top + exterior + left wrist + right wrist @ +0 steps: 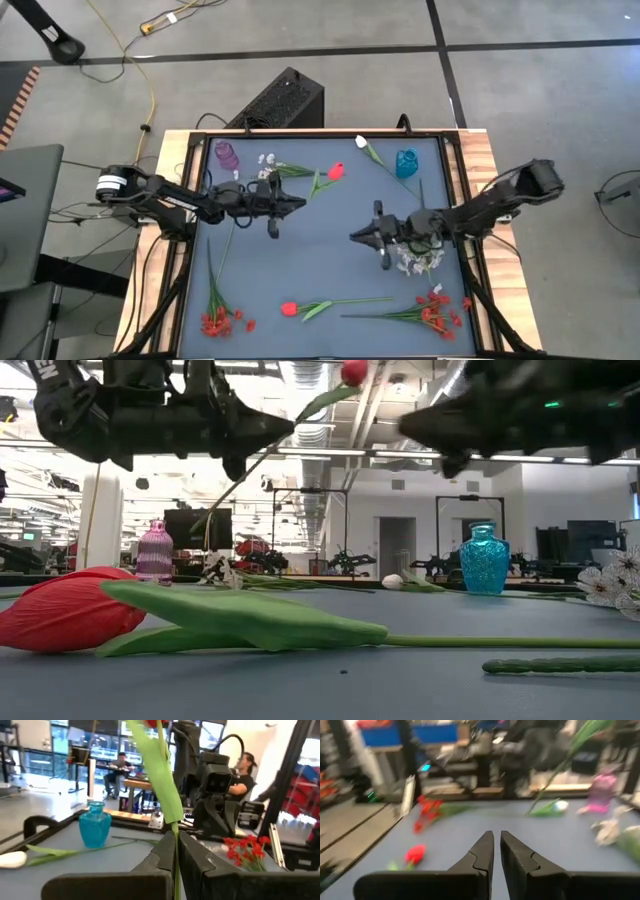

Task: Sort flowers into vase by color
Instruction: Put the top red flower into the violet vase

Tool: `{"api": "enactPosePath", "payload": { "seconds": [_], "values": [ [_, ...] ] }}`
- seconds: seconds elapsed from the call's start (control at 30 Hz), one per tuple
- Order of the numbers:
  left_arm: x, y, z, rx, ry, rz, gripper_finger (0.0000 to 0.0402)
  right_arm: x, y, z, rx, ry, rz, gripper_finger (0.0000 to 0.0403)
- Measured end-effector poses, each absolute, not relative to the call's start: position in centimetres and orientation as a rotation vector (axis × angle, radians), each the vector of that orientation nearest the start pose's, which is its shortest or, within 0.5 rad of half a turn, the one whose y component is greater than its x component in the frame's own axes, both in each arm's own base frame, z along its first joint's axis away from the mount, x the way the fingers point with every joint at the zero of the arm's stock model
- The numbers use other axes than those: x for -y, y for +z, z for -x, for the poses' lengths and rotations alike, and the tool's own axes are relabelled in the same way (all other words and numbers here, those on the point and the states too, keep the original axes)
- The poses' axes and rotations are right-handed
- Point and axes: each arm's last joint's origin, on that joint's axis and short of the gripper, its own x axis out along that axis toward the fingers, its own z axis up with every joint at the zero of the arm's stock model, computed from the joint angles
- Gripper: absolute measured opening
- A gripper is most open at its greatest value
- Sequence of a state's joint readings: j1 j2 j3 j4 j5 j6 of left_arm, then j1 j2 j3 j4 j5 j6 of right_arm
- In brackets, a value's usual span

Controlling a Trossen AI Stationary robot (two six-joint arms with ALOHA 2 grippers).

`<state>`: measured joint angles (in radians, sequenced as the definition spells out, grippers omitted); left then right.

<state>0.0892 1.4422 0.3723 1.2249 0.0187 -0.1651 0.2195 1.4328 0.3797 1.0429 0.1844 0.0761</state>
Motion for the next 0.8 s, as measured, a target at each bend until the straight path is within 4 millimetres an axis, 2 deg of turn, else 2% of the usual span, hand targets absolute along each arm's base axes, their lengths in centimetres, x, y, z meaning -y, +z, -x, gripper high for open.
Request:
{"api": "enactPosePath", "payload": {
  "seconds": [0.17, 0.27, 0.37, 0.47, 0.57, 0.8],
  "values": [
    [-1.4, 20.1, -25.5, 0.193, 0.026, 0.151, 0.0000, -3.9, 17.8, -29.9, 0.010, -0.014, -0.011, 0.0080],
    [-1.0, 20.2, -25.6, 0.194, 0.014, 0.133, 0.0000, -3.7, 18.1, -32.7, 0.026, 0.023, 0.005, 0.0116],
    [-0.8, 20.2, -25.6, 0.190, 0.007, 0.136, 0.0000, -3.0, 18.3, -34.5, 0.034, 0.007, 0.005, 0.0167],
    [-0.5, 20.3, -25.6, 0.198, 0.007, 0.139, 0.0000, -2.3, 18.4, -35.8, 0.046, -0.003, -0.008, 0.0215],
    [-0.3, 20.4, -25.6, 0.206, 0.002, 0.136, 0.0000, -2.0, 18.6, -36.8, 0.066, 0.005, -0.020, 0.0246],
    [-0.1, 20.4, -25.6, 0.208, -0.001, 0.130, 0.0000, -2.1, 19.5, -37.9, 0.104, 0.028, -0.015, 0.0249]
  ]
}}
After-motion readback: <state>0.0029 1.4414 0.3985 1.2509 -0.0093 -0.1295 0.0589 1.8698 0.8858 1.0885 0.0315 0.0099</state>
